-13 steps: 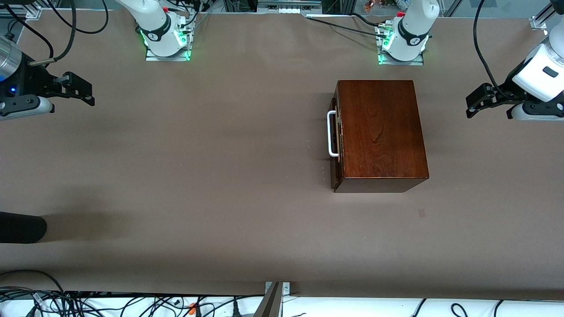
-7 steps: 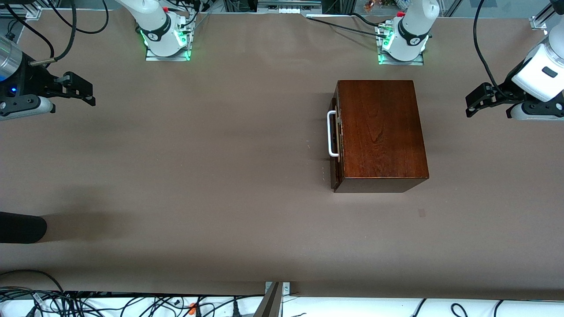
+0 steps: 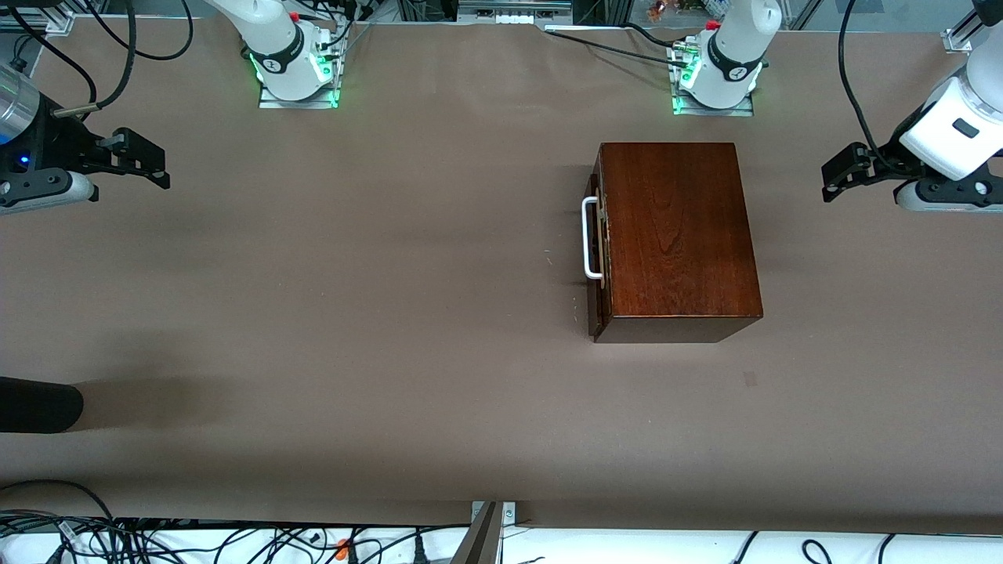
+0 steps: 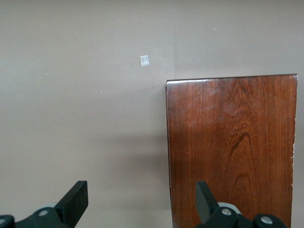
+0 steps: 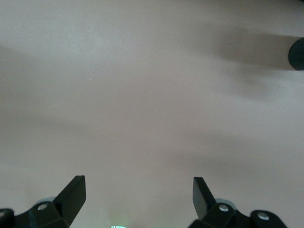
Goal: Open drawer, take yellow block, close drawer
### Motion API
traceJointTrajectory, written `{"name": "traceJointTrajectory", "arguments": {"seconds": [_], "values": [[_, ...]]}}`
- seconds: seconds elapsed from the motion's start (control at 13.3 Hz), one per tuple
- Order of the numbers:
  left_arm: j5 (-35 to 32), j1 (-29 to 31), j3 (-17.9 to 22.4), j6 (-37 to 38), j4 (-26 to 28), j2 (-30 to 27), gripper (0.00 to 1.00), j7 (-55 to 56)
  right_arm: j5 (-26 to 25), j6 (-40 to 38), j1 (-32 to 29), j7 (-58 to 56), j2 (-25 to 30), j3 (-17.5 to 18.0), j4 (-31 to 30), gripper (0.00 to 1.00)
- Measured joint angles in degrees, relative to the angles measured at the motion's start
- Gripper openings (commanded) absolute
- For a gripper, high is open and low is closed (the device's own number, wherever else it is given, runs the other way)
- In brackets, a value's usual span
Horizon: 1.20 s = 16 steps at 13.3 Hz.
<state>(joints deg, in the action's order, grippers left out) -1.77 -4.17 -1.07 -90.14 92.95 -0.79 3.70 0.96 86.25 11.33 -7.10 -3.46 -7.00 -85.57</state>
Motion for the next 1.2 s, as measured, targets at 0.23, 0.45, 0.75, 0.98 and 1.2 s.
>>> {"name": "traceJointTrajectory", "arguments": {"seconds": [0.23, 0.45, 0.75, 0.98, 1.2], "values": [[0.39, -0.79, -1.66, 0.43, -0.08, 0.09, 1.0, 0.0, 0.01, 0.0, 0.02, 0.0, 0.0, 0.0, 0.0, 1.0], [1.06, -1.06, -3.34, 0.45, -0.6, 1.9, 1.0, 0.0, 0.04, 0.01, 0.44, -0.01, 0.0, 0.12, 0.0, 1.0], [1.67, -3.21, -6.12, -3.33, -1.61, 7.58, 1.0, 2.87, 0.05, 0.62, 0.75, -0.02, 0.0, 0.12, 0.02, 1.0], [1.56, -9.34, -7.74, -7.98, -2.14, 12.11, 1.0, 13.45, 0.05, 0.72, 0.74, -0.01, 0.0, 0.11, 0.02, 1.0], [-1.93, -17.78, -8.1, -10.45, -2.29, 16.49, 1.0, 21.88, 0.05, 0.83, 0.73, -0.01, 0.0, 0.05, 0.02, 1.0]]}}
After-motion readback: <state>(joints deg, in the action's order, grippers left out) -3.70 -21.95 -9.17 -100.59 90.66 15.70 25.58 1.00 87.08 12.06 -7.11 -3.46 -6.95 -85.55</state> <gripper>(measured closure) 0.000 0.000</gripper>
